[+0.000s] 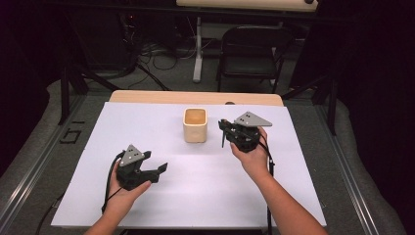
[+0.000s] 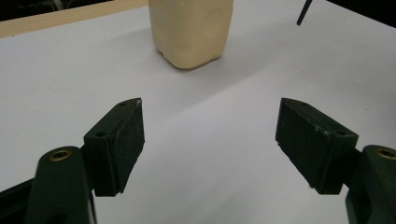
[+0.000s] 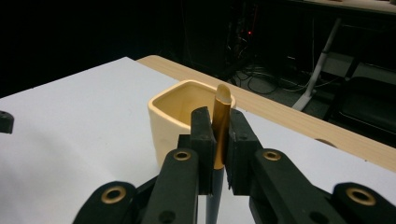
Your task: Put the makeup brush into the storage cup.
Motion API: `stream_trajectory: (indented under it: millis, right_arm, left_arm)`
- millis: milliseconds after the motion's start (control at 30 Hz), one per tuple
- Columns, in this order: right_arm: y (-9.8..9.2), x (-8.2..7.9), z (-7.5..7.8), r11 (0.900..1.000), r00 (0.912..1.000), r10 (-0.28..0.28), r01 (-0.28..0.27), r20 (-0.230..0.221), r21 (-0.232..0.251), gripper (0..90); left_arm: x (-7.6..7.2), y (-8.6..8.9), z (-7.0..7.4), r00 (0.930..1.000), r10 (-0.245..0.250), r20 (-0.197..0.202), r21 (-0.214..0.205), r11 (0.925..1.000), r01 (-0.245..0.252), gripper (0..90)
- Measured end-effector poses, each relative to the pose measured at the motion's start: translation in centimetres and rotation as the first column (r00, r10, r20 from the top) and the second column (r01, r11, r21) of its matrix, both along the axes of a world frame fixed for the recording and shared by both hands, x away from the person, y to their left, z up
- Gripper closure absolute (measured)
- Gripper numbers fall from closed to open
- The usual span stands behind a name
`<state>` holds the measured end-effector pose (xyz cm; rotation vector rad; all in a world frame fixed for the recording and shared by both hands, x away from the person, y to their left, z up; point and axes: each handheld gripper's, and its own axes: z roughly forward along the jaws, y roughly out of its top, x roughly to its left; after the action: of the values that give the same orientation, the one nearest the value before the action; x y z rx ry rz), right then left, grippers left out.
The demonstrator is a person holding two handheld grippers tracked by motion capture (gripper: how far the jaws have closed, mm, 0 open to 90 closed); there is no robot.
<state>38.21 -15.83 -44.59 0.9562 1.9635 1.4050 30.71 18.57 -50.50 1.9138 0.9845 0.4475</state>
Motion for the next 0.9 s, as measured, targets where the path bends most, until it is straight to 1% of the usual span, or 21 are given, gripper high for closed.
stream_trajectory:
  millis: [100, 233, 267, 300, 367, 467, 567, 667, 767, 900]
  right_arm:
    - [0.1, 0.6, 0.3, 1.0, 1.0, -0.007, 0.007, 0.001, -0.005, 83.6]
    - [0.1, 1.6, 0.5, 0.9998, 0.9999, -0.016, 0.016, 0.003, -0.006, 83.5]
    - [0.1, 1.8, 0.5, 0.9997, 0.9997, -0.022, 0.022, 0.011, -0.007, 83.5]
    - [0.2, 2.0, 0.5, 0.9997, 0.9997, -0.023, 0.023, 0.005, -0.009, 83.6]
    - [0.3, 2.5, 0.6, 0.9993, 0.9994, -0.032, 0.032, 0.011, -0.019, 83.6]
    - [0.4, 3.1, 0.7, 0.9991, 0.9992, -0.04, 0.04, 0.01, -0.015, 83.6]
    - [0.5, 3.6, 0.7, 0.9988, 0.9988, -0.049, 0.049, 0.007, 0.004, 83.6]
    - [0.6, 4.0, 0.4, 0.9986, 0.9986, -0.053, 0.053, -0.006, 0.0, 83.6]
    - [0.5, 4.4, 0.3, 0.998, 0.9979, -0.062, 0.062, -0.016, 0.01, 83.6]
    - [0.3, 4.8, 0.3, 0.9976, 0.9975, -0.068, 0.069, -0.016, 0.012, 83.6]
  left_arm:
    - [-0.2, 0.4, -0.1, 1.0, 0.004, 0.004, 0.001, 1.0, -0.004, 24.1]
    - [-0.5, 0.8, -0.3, 0.9999, 0.014, 0.008, -0.009, 0.9999, -0.014, 24.0]
    - [-0.5, 1.0, -0.3, 0.9999, 0.013, 0.006, -0.011, 0.9999, -0.013, 24.1]
    - [-0.5, 1.0, -0.4, 0.9999, 0.016, 0.006, -0.012, 0.9998, -0.016, 24.1]
    - [-0.5, 1.1, -0.4, 0.9998, 0.017, 0.009, -0.013, 0.9998, -0.017, 23.9]
    - [-0.4, 1.2, -0.5, 0.9998, 0.019, 0.005, -0.02, 0.9996, -0.018, 23.9]
    - [-0.4, 1.2, -0.6, 0.9998, 0.019, 0.005, -0.018, 0.9997, -0.019, 23.9]
    - [-0.4, 1.2, -0.8, 0.9998, 0.019, 0.003, -0.015, 0.9997, -0.018, 23.9]
    - [-0.4, 1.4, -0.8, 0.9998, 0.019, -0.002, -0.017, 0.9997, -0.019, 23.9]
    - [-0.3, 1.5, -1.0, 0.9997, 0.025, -0.005, -0.021, 0.9995, -0.025, 23.9]
